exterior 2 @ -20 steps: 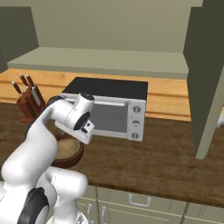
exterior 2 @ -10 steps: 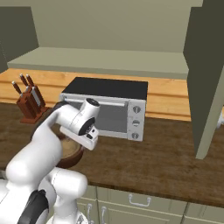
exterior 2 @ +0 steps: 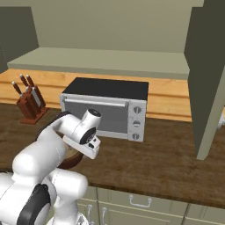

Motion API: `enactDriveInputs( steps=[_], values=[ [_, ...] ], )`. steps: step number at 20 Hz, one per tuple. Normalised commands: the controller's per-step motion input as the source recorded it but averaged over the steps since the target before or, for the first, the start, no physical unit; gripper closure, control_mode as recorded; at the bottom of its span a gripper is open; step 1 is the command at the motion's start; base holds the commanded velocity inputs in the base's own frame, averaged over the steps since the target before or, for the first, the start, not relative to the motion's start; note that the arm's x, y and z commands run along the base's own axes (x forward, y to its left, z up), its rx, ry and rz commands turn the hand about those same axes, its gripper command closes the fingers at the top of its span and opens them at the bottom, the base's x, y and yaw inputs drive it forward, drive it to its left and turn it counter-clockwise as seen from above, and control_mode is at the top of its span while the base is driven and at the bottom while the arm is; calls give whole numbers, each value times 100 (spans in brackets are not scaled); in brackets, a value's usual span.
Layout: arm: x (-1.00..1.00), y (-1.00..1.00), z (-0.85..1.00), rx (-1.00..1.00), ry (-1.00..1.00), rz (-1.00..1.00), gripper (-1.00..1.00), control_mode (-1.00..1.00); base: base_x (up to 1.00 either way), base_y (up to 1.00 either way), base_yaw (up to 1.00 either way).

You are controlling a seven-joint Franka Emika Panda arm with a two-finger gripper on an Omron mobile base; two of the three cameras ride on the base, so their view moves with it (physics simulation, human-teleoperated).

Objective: Pick up the bowls on the counter and stack them on top of one another in the open cabinet. Place the smaller bowl on top of the larger bowl.

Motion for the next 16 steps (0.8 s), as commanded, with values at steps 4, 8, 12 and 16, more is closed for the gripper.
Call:
enactDriveInputs(
  steps=[4,8,12,16],
  values=[
    [10,0,-42,0,3,1,-100,-100,0,0,0],
    [10,0,-31,0,3,0,100,-100,0,0,0],
    [0,0,-13,0,0,0,100,-100,0,0,0],
    [-4,0,-3,0,0,0,100,-100,0,0,0]
  ],
)
